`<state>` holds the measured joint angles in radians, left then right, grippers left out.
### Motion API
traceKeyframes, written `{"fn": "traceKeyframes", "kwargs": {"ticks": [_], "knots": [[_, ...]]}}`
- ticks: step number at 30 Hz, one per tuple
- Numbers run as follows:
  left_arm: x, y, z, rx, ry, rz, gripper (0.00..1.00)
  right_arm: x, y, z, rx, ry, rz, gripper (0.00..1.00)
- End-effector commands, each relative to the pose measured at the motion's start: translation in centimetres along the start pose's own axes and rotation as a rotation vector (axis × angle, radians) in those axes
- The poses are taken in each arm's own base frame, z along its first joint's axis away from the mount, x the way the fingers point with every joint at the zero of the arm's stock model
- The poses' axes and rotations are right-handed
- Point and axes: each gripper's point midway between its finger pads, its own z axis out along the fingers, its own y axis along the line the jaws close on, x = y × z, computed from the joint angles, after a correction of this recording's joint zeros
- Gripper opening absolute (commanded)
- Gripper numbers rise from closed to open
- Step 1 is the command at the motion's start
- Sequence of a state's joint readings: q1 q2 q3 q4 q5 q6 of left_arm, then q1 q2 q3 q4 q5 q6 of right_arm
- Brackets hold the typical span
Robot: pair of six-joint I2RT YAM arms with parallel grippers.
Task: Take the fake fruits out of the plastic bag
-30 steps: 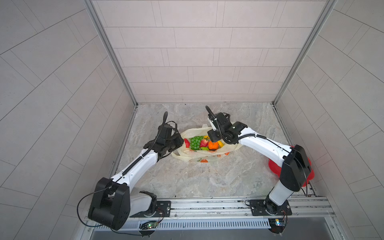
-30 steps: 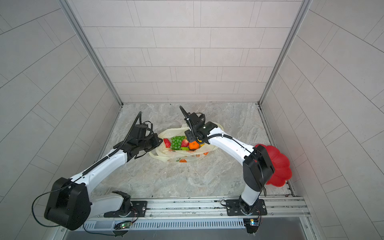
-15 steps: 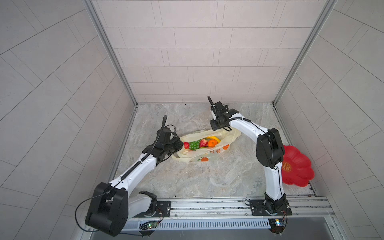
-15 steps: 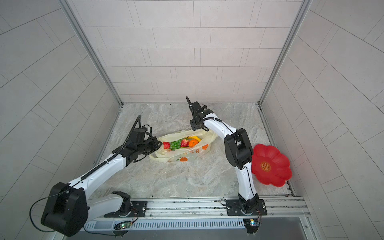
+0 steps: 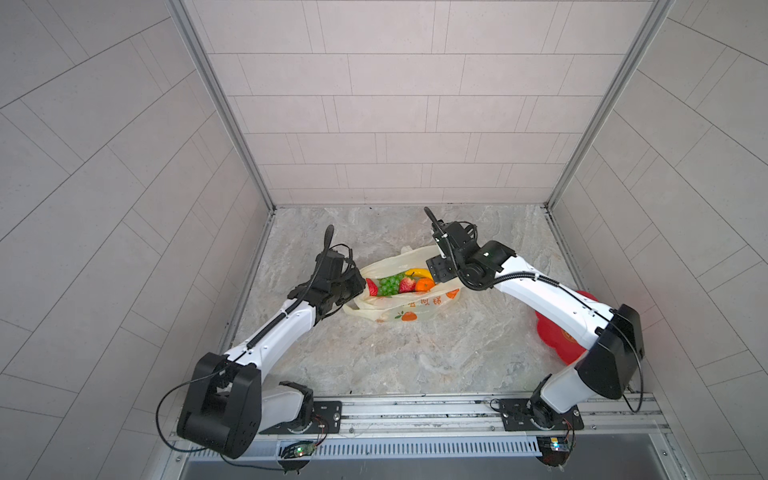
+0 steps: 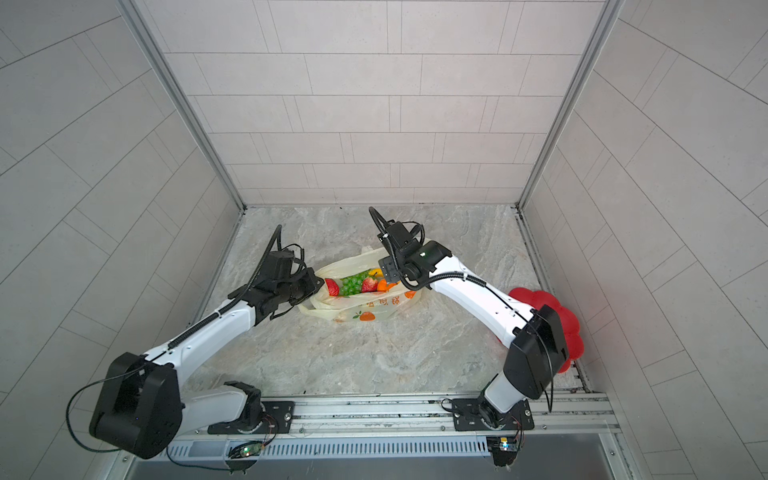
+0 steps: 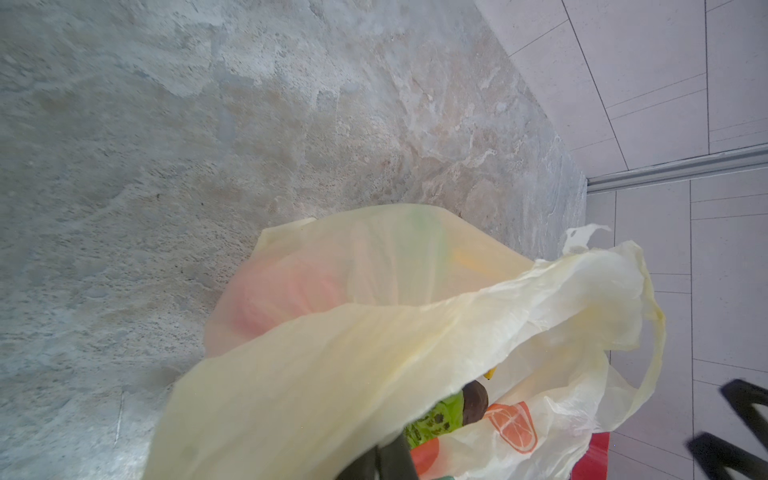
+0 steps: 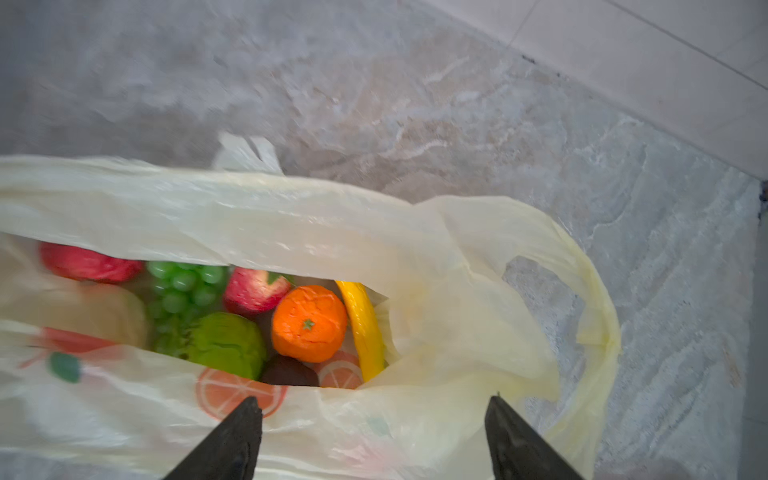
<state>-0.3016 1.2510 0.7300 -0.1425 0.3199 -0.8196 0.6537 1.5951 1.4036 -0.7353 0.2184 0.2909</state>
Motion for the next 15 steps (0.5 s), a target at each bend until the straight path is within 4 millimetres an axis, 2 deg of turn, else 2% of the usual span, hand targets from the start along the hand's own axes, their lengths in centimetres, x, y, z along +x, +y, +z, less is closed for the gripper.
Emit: {"fn": "traceKeyframes", "kwargs": {"ticks": [1,8,11,13,15], "knots": [[-0.5,-0.5,0.0,0.005,-0.012,-0.004,0.0,2.0,-2.2,2.6,0.122,0.091,0.043,0.84],[-0.3,0.2,-0.6,-0.02,-0.027,0.007,0.0,2.7,-2.1,5.6,0.129,0.157,0.073,0.82],[-0.4,0.9,-0.6,-0.049,-0.031,0.004,0.0,4.4,-2.1,6.1,0.13,0.186,0.066,0.66],[-0.6,1.6,-0.4,-0.077,-0.03,-0.014,0.0,5.8,-2.3,6.1,0.125,0.191,0.068,0.52],[-0.9,2.4,-0.1,-0.094,-0.028,-0.044,0.0,6.9,-2.4,5.8,0.104,0.181,0.085,0.41]]}}
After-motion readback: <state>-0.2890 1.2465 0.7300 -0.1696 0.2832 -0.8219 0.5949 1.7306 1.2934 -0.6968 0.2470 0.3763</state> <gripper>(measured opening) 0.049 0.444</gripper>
